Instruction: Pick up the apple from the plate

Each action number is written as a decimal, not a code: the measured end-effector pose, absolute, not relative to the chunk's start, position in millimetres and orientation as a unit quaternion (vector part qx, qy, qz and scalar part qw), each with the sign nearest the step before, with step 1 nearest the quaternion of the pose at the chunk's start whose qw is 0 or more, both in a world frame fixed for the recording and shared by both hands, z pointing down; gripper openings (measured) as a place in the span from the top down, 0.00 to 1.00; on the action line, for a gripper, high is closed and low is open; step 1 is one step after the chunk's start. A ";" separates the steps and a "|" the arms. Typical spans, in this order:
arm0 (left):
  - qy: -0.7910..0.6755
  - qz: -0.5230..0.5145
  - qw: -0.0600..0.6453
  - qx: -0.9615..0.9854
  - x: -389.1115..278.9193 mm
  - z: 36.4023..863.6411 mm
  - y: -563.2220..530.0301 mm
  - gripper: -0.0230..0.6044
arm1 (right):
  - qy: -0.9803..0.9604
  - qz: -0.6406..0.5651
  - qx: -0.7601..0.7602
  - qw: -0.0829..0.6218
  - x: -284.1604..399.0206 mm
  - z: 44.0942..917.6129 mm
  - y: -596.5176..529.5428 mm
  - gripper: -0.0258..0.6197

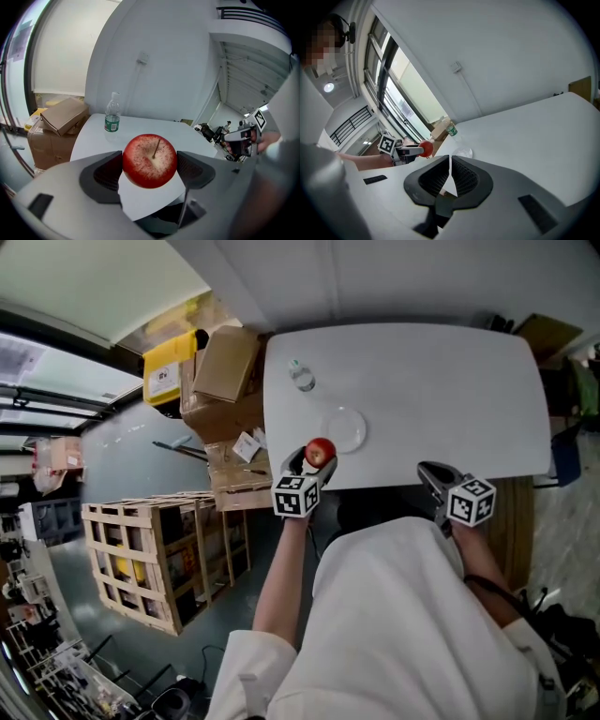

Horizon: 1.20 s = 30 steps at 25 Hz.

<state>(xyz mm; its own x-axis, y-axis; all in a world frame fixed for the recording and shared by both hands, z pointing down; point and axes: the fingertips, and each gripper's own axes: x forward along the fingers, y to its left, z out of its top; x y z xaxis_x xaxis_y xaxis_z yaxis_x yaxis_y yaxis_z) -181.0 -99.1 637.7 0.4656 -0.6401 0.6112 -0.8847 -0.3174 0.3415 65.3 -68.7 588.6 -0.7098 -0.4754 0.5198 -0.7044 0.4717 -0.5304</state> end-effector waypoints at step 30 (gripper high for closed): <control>-0.428 0.157 0.287 0.842 -167.2 555.6 -37.3 0.38 | -0.850 0.316 0.392 0.156 78.4 567.9 -19.5 0.90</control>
